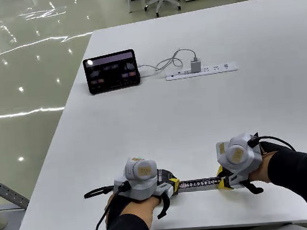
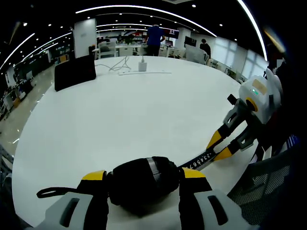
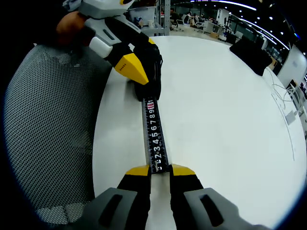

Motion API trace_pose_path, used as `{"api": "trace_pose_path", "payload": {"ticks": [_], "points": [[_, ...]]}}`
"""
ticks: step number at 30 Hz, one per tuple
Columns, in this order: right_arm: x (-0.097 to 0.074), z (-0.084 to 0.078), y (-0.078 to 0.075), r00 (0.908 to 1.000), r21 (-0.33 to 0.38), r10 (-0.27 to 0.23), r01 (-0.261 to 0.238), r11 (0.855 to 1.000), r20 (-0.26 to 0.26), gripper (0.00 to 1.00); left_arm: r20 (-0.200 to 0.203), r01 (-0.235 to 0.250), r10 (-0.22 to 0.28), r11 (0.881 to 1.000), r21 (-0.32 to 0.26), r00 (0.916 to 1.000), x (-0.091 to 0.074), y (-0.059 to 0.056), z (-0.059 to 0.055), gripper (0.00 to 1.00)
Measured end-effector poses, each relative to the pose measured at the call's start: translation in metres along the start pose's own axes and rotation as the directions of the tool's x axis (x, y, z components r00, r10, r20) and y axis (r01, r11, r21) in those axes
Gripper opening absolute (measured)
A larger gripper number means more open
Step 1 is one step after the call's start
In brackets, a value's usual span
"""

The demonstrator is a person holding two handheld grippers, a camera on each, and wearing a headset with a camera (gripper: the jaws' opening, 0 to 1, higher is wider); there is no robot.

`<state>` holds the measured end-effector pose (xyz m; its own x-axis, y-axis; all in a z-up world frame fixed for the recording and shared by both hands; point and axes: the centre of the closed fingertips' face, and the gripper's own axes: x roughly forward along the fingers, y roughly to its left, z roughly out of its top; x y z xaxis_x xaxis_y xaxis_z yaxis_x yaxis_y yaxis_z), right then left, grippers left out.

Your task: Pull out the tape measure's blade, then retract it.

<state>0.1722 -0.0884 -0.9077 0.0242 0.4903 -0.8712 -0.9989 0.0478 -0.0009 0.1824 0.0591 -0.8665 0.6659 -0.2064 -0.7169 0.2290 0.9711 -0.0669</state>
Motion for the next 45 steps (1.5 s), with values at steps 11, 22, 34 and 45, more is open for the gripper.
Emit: {"api": "trace_pose_path", "payload": {"ticks": [11, 22, 34, 45], "points": [[0.002, 0.004, 0.002, 0.9999, 0.006, -0.003, 0.003, 1.000, 0.011, 0.10, -0.001, 0.000, 0.000, 1.000, 0.000, 1.0000, 0.000, 0.000, 0.000, 0.55], [0.004, 0.008, 0.003, 0.9999, -0.002, 0.004, -0.004, 1.000, 0.010, 0.10, 0.000, 0.001, -0.001, 1.000, 0.000, 1.0000, 0.000, 0.000, 0.000, 0.55], [0.008, 0.012, 0.002, 1.0000, 0.006, 0.000, 0.000, 1.000, 0.007, 0.10, 0.000, 0.003, -0.003, 1.000, 0.000, 1.0000, 0.000, 0.000, 0.000, 0.55], [0.009, 0.015, 0.000, 1.0000, -0.002, 0.002, -0.002, 1.000, -0.004, 0.10, 0.005, 0.007, -0.008, 1.000, 0.003, 1.0000, 0.000, -0.001, 0.000, 0.55]]}}
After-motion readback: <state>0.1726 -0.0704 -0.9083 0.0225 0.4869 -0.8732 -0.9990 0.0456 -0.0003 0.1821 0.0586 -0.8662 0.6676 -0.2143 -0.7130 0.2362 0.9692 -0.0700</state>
